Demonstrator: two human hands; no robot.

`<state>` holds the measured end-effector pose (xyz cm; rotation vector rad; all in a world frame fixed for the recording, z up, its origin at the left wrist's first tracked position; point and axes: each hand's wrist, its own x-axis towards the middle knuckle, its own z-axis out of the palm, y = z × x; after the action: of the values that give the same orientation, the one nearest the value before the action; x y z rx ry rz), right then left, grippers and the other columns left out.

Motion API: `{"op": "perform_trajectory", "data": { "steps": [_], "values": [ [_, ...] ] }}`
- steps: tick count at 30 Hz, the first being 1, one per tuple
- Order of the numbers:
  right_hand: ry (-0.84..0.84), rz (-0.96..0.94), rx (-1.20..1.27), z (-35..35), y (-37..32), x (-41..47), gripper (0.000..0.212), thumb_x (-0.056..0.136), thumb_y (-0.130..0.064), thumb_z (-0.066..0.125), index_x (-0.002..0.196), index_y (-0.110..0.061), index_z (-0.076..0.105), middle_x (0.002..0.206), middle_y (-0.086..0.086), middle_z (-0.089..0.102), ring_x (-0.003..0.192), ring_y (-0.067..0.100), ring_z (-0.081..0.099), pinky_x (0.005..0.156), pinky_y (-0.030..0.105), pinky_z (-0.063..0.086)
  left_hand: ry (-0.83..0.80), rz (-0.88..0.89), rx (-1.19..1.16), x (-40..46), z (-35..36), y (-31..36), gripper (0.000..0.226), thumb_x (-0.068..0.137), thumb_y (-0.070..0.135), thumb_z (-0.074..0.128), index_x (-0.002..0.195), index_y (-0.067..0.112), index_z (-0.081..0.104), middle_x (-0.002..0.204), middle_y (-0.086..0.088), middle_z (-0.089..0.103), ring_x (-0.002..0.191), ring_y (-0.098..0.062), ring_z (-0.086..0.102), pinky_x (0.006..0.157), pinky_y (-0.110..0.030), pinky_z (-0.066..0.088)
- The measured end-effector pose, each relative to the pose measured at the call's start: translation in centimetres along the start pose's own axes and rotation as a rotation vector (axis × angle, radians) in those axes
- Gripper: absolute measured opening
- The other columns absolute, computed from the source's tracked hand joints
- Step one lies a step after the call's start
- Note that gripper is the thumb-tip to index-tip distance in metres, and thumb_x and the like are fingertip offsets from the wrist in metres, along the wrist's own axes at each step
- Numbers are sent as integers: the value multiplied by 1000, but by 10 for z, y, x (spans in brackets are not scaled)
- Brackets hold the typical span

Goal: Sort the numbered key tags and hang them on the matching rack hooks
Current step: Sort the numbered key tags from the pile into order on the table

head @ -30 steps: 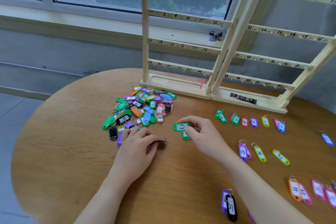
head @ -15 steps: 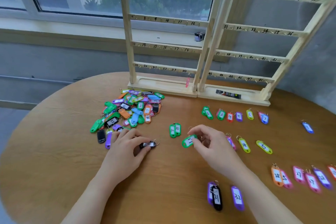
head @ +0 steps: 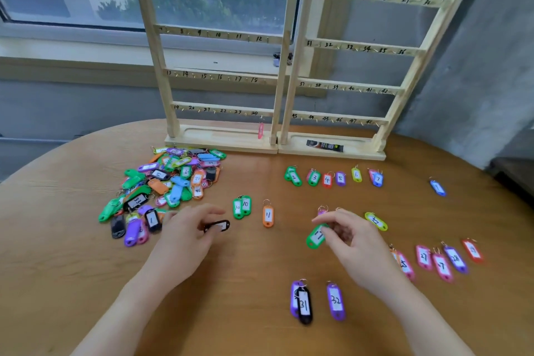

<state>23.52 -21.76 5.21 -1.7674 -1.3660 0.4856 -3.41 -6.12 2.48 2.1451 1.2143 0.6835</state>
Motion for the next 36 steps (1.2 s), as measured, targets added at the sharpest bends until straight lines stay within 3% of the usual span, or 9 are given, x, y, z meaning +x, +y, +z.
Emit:
{"op": "perform_trajectory", "data": {
  "steps": [2, 5, 7, 10, 14, 20, 23, 29, 36],
  "values": [
    [21, 3, 6, -7, 3, 0, 30, 95, -6, 65, 93, -35, 74, 80, -12, 59, 66, 9, 49, 62, 16, 38, 13, 50, -72, 10, 8, 14, 28, 92, 14, 70, 109, 37, 73, 92, 19, 68, 83, -2, 59, 94, -37, 46],
    [39, 20, 38, -17, 6, 2, 30, 95, -7, 65, 94, -35, 75, 82, -4, 61, 69, 14, 52, 62, 21, 40, -27, 94, -159, 29, 19, 40, 27, 94, 6, 65, 103, 29, 75, 92, 9, 68, 74, -5, 54, 69, -11, 40],
    [51, 42, 66, -22, 6, 4, 28, 96, -9, 66, 97, -35, 75, 84, -4, 65, 73, 17, 57, 64, 25, 45, -45, 98, -199, 46, 27, 50, 26, 94, 6, 65, 97, 30, 73, 90, 9, 70, 74, -5, 55, 64, -11, 39],
    [108, 85, 146, -32, 4, 4, 26, 93, -10, 70, 102, -35, 72, 83, -12, 68, 75, 8, 63, 68, 17, 49, -17, 32, -221, 80, 38, 60, 16, 94, 12, 67, 96, 28, 70, 86, 7, 71, 70, -6, 55, 59, -14, 37],
    [181, 117, 228, -41, 7, 7, 22, 91, -9, 73, 100, -29, 72, 86, -7, 70, 79, 11, 65, 72, 18, 52, 17, -88, -267, 127, 44, 63, 6, 94, 16, 66, 99, 20, 68, 93, 4, 73, 82, -10, 63, 62, -21, 41],
    [174, 125, 248, -42, 14, 15, 19, 91, -7, 73, 90, -26, 75, 82, -6, 73, 77, 13, 65, 71, 20, 52, -6, -151, -164, 170, 60, 47, 13, 95, 21, 66, 107, 15, 66, 107, 0, 70, 92, -17, 61, 63, -23, 40],
    [170, 131, 246, -40, 17, 20, 21, 91, -6, 73, 89, -27, 75, 81, -7, 73, 77, 15, 66, 71, 23, 52, -47, -120, -72, 178, 68, 46, 10, 95, 22, 67, 105, 18, 65, 103, 4, 68, 97, -15, 60, 76, -28, 42],
    [167, 151, 232, -36, 20, 28, 21, 92, -7, 71, 91, -28, 76, 85, -8, 75, 80, 13, 69, 76, 25, 56, -50, -68, 167, 178, 76, 37, 6, 96, 26, 64, 101, 26, 67, 87, 10, 64, 94, -18, 61, 86, -39, 51],
    [157, 137, 193, -37, 19, 25, 24, 93, -5, 70, 92, -28, 79, 86, -10, 75, 81, 13, 69, 75, 24, 55, 4, -54, 159, 169, 76, 39, 14, 100, 35, 57, 109, 25, 62, 90, 10, 63, 97, -19, 61, 99, -48, 46]
  ]
}}
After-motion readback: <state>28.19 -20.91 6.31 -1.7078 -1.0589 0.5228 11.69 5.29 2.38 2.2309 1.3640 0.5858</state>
